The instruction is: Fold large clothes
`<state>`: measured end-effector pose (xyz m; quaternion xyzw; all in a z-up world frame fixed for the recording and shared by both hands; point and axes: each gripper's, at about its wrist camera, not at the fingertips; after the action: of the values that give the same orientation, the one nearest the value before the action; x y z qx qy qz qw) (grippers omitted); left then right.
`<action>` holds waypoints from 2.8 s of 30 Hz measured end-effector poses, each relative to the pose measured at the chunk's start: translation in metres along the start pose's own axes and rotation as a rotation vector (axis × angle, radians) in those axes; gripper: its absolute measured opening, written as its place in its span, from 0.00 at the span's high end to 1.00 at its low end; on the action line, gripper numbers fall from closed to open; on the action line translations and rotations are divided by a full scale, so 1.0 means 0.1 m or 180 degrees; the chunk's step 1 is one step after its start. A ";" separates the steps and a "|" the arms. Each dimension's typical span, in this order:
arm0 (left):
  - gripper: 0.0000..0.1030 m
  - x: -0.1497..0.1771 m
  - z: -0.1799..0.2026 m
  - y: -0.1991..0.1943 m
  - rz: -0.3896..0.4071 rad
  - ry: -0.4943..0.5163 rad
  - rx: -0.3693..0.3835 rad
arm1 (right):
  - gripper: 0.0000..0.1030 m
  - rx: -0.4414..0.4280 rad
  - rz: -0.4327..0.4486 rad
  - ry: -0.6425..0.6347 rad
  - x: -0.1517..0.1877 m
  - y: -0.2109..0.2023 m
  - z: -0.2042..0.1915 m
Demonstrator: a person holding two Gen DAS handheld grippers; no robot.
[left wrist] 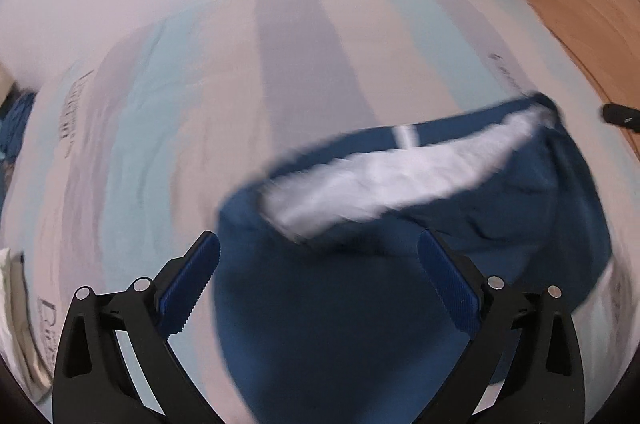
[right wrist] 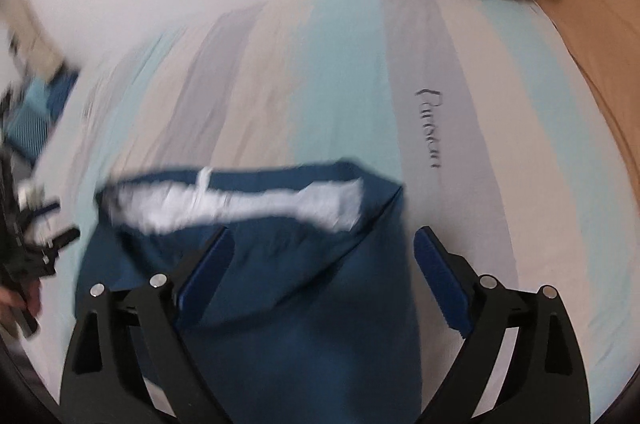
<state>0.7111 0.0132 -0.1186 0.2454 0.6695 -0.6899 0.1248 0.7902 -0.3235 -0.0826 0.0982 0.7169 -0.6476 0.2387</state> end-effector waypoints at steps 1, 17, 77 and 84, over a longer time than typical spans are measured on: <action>0.06 0.03 0.10 0.00 0.0008 0.0066 0.0015 | 0.15 0.0007 -0.0048 -0.0130 0.08 0.01 -0.16; 0.06 -0.14 0.50 1.01 -0.0289 -0.0004 0.0035 | 0.15 0.0091 -0.0652 -0.0276 0.20 1.20 -0.84; 0.05 1.64 0.76 0.47 -0.0626 -0.0106 0.0089 | 0.06 0.0283 -0.0779 -0.0236 2.14 0.66 -1.04; 0.05 1.73 0.76 0.50 -0.0613 -0.0096 0.0122 | 0.06 0.0263 -0.0864 -0.0263 2.17 0.71 -1.04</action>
<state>0.5762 -0.0378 -0.2504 0.1717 0.6747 -0.7150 0.0632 0.6116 -0.2486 -0.2425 -0.0166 0.6859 -0.7064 0.1741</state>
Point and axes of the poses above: each gripper's, at about its wrist camera, not at the fingertips, and y roughly the way its jaws point, z to its right, x to its underside, and after that the axes turned 4 degrees about -y, right-handed
